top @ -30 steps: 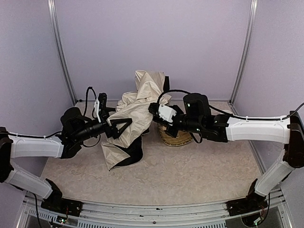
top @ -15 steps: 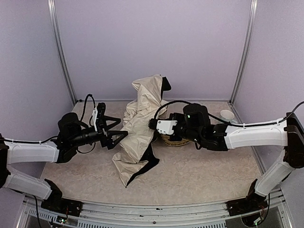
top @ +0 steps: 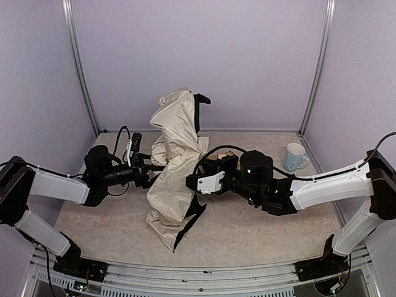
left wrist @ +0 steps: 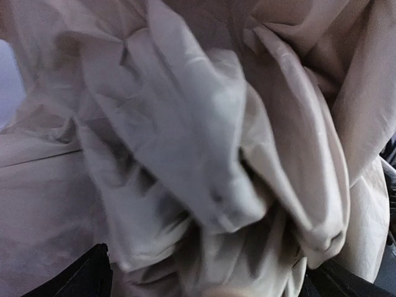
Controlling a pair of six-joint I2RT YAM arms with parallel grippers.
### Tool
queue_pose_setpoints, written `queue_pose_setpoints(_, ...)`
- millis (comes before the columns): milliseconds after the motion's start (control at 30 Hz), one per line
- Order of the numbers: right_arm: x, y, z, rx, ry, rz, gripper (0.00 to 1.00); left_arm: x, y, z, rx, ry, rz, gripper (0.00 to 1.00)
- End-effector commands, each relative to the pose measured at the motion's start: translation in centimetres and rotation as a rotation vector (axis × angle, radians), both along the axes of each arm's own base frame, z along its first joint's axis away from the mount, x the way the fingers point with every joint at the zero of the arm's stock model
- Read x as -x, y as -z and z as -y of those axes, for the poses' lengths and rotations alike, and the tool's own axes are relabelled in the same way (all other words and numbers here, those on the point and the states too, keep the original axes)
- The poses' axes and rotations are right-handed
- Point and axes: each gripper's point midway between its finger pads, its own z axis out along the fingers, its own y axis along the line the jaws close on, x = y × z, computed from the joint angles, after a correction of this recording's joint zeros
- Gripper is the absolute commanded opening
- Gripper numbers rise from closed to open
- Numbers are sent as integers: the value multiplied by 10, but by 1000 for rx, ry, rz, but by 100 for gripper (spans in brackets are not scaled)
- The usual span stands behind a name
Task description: Put away the umbrella
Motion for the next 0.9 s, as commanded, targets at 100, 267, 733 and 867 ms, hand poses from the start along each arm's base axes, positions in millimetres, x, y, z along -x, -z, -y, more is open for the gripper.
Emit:
queue_pose_setpoints(100, 10, -33, -7, -77, -15, 95, 0, 48, -42, 39, 100, 237, 194, 99)
queue_pose_setpoints(267, 13, -34, -10, -82, -28, 90, 0, 52, -47, 43, 113, 278, 206, 99)
queue_pose_setpoints(733, 26, -36, -11, -117, -104, 53, 0, 10, -56, 17, 181, 155, 149, 74)
queue_pose_setpoints(867, 26, -33, -15, -112, -114, 46, 0, 19, -58, 30, 183, 206, 168, 59)
